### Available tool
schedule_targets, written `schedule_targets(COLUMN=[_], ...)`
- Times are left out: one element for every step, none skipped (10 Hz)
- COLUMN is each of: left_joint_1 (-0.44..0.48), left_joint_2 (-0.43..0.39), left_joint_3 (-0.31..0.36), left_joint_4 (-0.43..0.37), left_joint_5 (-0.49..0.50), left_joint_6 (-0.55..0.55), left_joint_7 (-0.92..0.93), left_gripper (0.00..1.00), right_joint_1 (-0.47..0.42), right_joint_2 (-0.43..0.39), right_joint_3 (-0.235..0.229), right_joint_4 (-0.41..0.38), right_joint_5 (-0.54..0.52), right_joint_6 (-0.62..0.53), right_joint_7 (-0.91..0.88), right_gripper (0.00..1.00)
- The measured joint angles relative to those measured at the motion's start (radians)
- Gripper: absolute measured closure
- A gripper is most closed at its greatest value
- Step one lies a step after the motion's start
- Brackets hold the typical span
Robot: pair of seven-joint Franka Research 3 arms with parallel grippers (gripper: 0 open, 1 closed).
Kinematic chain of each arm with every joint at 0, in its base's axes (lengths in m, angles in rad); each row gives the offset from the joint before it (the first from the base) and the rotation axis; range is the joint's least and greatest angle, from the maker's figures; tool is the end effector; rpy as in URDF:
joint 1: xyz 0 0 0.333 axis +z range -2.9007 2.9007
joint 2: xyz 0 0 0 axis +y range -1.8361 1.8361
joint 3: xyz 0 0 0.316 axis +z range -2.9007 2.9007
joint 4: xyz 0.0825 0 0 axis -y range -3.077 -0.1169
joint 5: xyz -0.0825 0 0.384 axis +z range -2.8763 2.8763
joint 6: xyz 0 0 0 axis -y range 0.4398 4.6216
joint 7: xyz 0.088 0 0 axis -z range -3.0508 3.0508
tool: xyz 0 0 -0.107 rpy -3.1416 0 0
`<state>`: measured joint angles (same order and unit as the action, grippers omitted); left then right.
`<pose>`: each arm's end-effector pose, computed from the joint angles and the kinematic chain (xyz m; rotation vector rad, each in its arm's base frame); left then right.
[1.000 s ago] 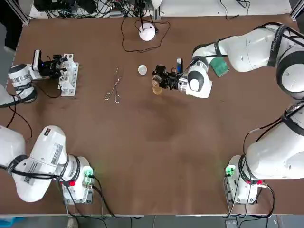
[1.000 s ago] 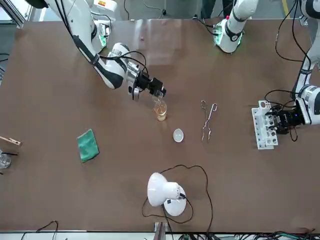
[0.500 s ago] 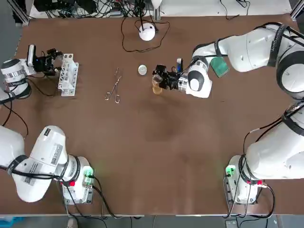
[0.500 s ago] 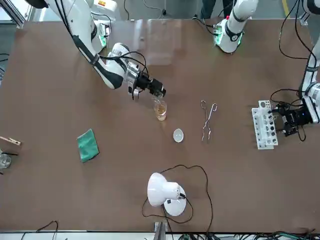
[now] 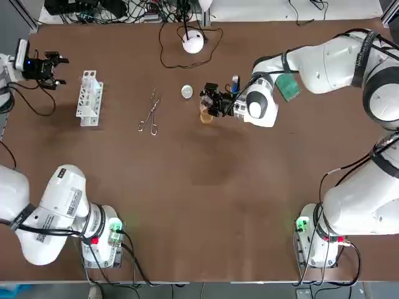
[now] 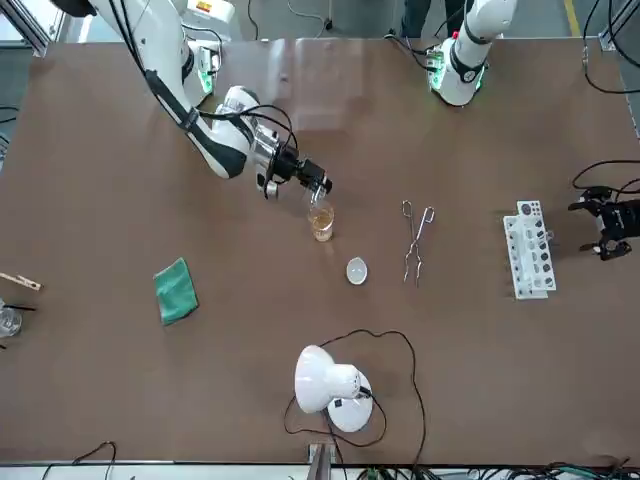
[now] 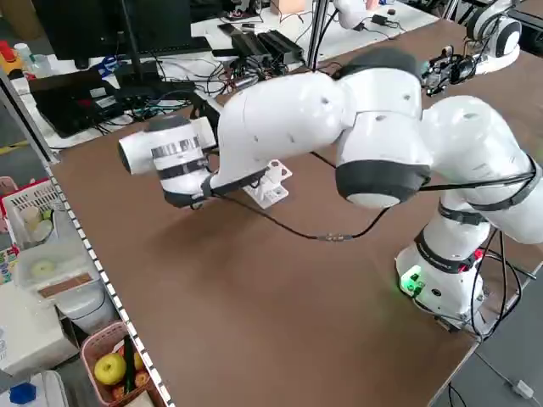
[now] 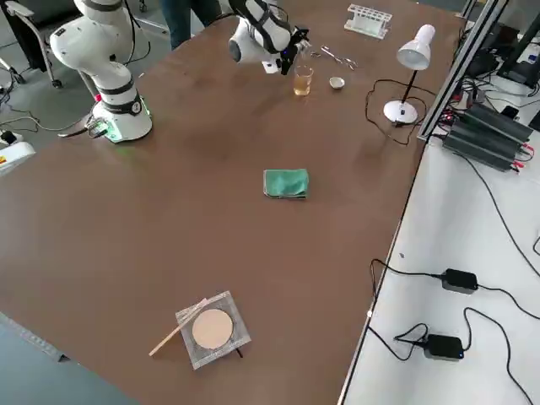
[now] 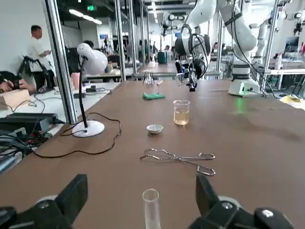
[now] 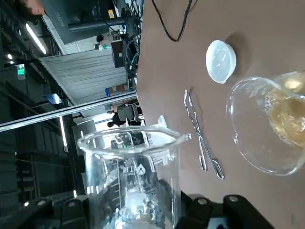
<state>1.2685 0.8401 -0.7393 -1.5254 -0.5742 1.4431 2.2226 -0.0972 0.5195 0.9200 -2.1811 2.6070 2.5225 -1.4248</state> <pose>0.5345 0.3327 0.2817 1.4053 -1.3925 1.1476 0.3735 0.4027 0.2321 -1.7168 0.5209 -0.1170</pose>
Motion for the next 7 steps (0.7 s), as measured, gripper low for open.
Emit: schedule_targets(left_joint_1=[-0.006,-0.021,-0.043,-0.068,-0.094,-0.115,-0.133], left_joint_2=[-0.061,-0.122,-0.178,-0.231,-0.291,-0.348,-0.406], left_joint_3=[-0.005,-0.006,-0.007,-0.007,-0.008,-0.008,-0.009], left_joint_4=[0.0,-0.002,-0.004,-0.008,-0.014,-0.029,-0.056], left_joint_5=[0.0,0.001,0.001,0.001,0.002,0.003,0.007], left_joint_6=[-0.006,-0.01,-0.01,-0.01,-0.009,0.011,0.054], left_joint_7=[-0.033,-0.07,-0.119,-0.177,-0.233,-0.282,-0.336], left_gripper=[0.0,0.0,0.0,0.0,0.0,0.0,0.0], right_joint_1=[0.0,0.0,0.0,0.0,0.0,0.0,0.0], right_joint_2=[0.0,0.0,0.0,0.0,0.0,0.0,0.0], right_joint_3=[0.0,0.001,0.002,0.003,0.004,0.005,0.006], right_joint_4=[0.002,0.002,0.002,0.003,0.002,0.002,0.002], right_joint_5=[0.0,0.0,0.0,0.0,0.0,0.0,0.0], right_joint_6=[0.0,0.0,0.0,0.0,0.002,0.005,0.007], right_joint_7=[0.006,0.018,0.031,0.041,0.045,0.059,0.082], right_gripper=[0.61,0.61,0.61,0.61,0.61,0.61,0.61])
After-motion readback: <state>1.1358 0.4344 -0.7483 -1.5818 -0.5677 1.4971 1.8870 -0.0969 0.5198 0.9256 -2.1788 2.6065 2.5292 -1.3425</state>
